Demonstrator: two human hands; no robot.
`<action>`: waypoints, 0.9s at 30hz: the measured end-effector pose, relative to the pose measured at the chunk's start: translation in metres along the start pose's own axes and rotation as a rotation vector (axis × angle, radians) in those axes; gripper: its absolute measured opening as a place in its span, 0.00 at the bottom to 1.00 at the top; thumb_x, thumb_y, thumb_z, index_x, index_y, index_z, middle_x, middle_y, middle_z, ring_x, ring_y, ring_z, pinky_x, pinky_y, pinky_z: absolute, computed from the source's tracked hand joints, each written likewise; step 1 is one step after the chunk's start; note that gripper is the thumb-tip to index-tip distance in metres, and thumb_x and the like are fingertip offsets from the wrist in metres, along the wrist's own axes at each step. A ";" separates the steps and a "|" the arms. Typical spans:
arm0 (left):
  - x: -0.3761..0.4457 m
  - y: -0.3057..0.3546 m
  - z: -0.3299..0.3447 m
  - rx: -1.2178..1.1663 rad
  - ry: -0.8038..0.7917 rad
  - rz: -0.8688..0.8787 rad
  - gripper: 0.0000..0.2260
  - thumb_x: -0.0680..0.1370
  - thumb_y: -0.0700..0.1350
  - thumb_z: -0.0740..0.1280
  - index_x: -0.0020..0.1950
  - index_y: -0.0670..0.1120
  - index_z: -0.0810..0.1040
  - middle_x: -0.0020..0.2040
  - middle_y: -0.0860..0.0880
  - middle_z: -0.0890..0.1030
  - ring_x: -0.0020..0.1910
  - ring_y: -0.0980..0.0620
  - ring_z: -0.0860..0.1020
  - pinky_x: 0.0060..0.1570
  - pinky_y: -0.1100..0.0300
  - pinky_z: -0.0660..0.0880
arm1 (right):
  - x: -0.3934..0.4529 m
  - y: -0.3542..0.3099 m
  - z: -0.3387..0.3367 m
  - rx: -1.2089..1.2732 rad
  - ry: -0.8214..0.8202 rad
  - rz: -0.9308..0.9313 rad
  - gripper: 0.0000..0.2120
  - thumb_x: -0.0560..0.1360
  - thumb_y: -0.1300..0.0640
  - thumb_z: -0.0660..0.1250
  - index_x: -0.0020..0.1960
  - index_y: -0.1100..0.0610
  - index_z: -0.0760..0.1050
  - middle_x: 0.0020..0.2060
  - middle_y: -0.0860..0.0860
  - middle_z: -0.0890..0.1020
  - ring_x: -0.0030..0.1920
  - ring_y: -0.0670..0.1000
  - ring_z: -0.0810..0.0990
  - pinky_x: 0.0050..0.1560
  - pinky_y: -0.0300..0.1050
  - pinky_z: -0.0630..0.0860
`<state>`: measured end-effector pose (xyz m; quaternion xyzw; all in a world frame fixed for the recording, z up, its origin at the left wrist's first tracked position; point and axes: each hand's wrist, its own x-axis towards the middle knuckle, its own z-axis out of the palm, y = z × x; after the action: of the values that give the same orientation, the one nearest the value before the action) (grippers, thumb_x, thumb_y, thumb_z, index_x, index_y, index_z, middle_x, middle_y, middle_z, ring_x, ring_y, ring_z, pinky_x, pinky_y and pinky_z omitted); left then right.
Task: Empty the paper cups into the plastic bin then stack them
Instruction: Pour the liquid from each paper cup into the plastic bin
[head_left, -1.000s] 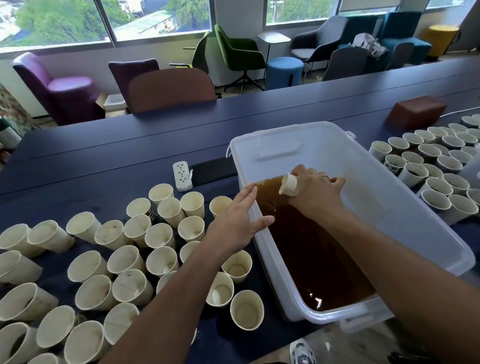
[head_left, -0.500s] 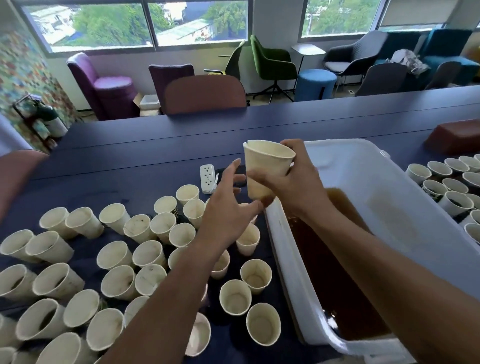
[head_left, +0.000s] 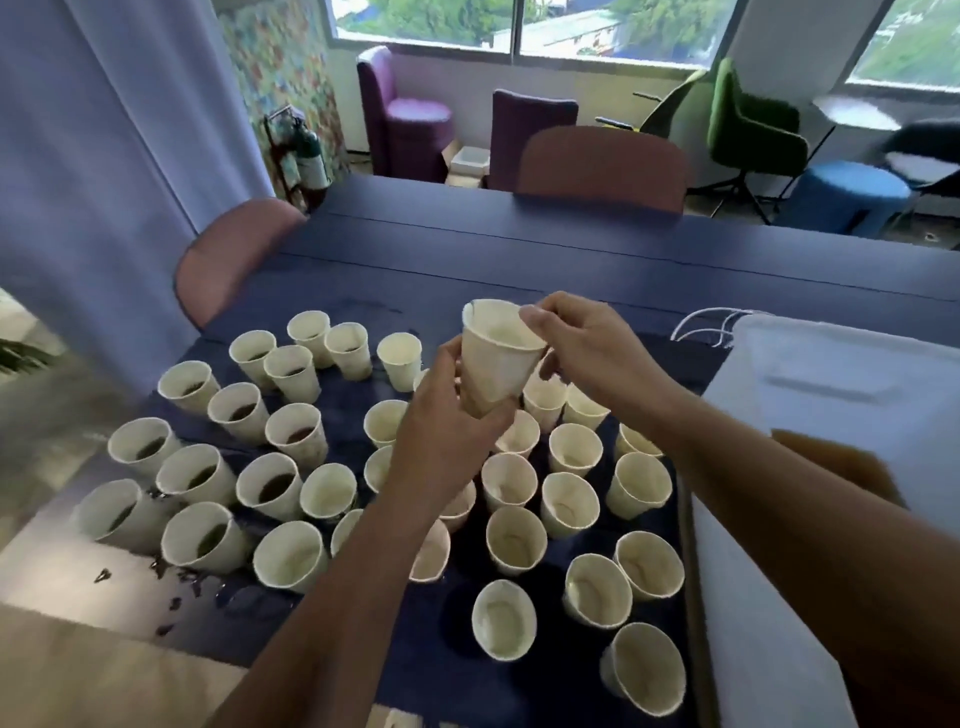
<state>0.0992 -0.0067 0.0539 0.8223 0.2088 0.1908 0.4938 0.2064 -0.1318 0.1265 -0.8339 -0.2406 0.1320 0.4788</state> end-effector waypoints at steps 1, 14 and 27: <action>0.000 -0.009 -0.011 0.020 0.010 -0.013 0.26 0.73 0.53 0.76 0.67 0.58 0.68 0.52 0.64 0.76 0.51 0.64 0.77 0.44 0.69 0.71 | 0.007 -0.003 0.011 -0.013 0.000 -0.002 0.11 0.81 0.48 0.63 0.48 0.53 0.80 0.38 0.50 0.84 0.33 0.47 0.81 0.34 0.38 0.74; 0.003 -0.107 -0.161 0.333 0.035 -0.272 0.19 0.78 0.49 0.70 0.69 0.57 0.74 0.62 0.53 0.81 0.58 0.49 0.80 0.59 0.48 0.77 | 0.093 -0.020 0.168 -0.085 -0.016 0.033 0.07 0.79 0.55 0.67 0.46 0.54 0.82 0.38 0.48 0.83 0.38 0.47 0.81 0.36 0.37 0.76; 0.023 -0.165 -0.208 0.435 -0.048 -0.480 0.18 0.80 0.50 0.67 0.69 0.53 0.76 0.57 0.54 0.83 0.57 0.51 0.79 0.55 0.52 0.76 | 0.129 0.021 0.254 -0.289 -0.104 0.214 0.08 0.77 0.54 0.68 0.46 0.56 0.83 0.41 0.52 0.84 0.40 0.52 0.82 0.45 0.49 0.82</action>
<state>-0.0146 0.2278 0.0009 0.8400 0.4211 0.0002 0.3421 0.2075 0.1146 -0.0187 -0.9069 -0.1915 0.1893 0.3243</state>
